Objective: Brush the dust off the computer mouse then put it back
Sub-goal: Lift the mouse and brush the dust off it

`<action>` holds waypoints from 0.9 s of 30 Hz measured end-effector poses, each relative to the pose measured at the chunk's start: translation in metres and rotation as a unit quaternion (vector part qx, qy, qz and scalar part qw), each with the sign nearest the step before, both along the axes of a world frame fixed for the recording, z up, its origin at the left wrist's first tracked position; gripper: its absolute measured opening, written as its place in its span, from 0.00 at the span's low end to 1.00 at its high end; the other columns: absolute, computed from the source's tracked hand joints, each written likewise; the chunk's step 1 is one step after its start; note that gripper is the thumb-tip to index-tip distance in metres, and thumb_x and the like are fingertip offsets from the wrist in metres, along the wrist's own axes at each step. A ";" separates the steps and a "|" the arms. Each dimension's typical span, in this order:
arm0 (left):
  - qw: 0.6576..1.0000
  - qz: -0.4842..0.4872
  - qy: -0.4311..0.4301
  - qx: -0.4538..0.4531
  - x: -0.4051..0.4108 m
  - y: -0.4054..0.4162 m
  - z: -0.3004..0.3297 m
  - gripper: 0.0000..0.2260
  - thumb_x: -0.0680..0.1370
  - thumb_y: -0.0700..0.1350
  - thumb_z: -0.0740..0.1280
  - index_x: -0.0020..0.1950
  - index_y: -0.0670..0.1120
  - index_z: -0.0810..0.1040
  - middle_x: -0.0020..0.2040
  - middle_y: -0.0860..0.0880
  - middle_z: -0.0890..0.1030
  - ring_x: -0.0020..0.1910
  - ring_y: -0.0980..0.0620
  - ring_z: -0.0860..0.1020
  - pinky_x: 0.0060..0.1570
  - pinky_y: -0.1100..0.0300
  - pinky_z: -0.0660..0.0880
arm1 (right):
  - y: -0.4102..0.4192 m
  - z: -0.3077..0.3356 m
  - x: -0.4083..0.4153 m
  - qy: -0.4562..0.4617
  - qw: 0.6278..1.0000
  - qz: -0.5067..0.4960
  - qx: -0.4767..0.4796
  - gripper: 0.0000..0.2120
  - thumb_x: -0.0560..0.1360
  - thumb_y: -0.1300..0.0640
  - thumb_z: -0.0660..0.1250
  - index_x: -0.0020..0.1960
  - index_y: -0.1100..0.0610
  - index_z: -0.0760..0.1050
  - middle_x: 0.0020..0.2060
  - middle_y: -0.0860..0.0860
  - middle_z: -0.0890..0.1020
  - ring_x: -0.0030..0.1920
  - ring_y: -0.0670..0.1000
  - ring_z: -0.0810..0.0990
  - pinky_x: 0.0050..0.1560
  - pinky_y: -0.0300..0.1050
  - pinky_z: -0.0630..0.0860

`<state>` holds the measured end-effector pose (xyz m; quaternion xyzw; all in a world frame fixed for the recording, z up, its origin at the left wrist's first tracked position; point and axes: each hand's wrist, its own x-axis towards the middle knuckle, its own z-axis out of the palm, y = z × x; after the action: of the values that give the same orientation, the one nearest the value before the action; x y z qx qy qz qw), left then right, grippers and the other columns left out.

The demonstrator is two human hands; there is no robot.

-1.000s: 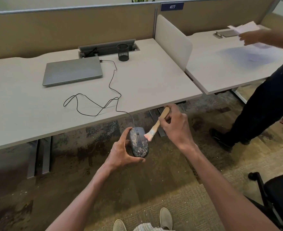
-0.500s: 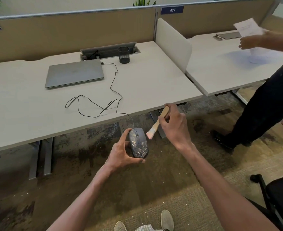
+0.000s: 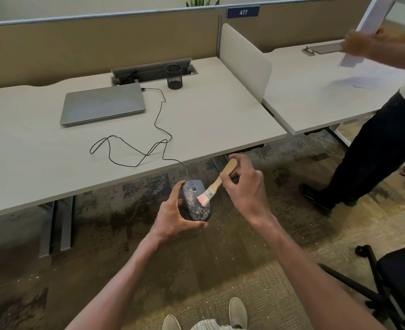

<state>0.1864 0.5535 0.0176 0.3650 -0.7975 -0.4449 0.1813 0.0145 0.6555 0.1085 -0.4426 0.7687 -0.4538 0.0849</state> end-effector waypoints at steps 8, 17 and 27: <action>1.000 -0.003 -0.008 0.013 0.003 0.000 -0.007 0.56 0.58 0.54 0.85 0.78 0.57 0.54 0.64 0.43 0.80 0.60 0.49 0.81 0.61 0.56 0.75 | 0.008 -0.015 -0.015 0.005 0.999 -0.039 0.010 0.20 0.78 0.61 0.71 0.68 0.61 0.70 0.44 0.54 0.86 0.40 0.49 0.85 0.38 0.30 0.80; 1.000 0.001 -0.013 0.013 0.001 0.000 -0.007 0.56 0.59 0.51 0.84 0.79 0.52 0.54 0.66 0.42 0.78 0.61 0.48 0.80 0.61 0.55 0.74 | -0.009 -0.008 -0.004 -0.020 1.000 -0.006 -0.013 0.17 0.78 0.60 0.71 0.64 0.59 0.71 0.42 0.53 0.86 0.39 0.48 0.85 0.36 0.29 0.79; 0.999 0.033 -0.024 0.010 0.012 -0.006 -0.004 0.58 0.57 0.53 0.85 0.79 0.51 0.55 0.68 0.41 0.76 0.59 0.54 0.76 0.60 0.59 0.73 | -0.014 -0.011 -0.010 -0.010 1.000 -0.019 -0.005 0.19 0.77 0.59 0.72 0.65 0.60 0.71 0.44 0.53 0.86 0.41 0.47 0.84 0.38 0.26 0.78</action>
<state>0.1986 0.5470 0.0133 0.4035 -0.7846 -0.4377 0.1732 0.0044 0.6413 0.0980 -0.4237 0.7739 -0.4636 0.0814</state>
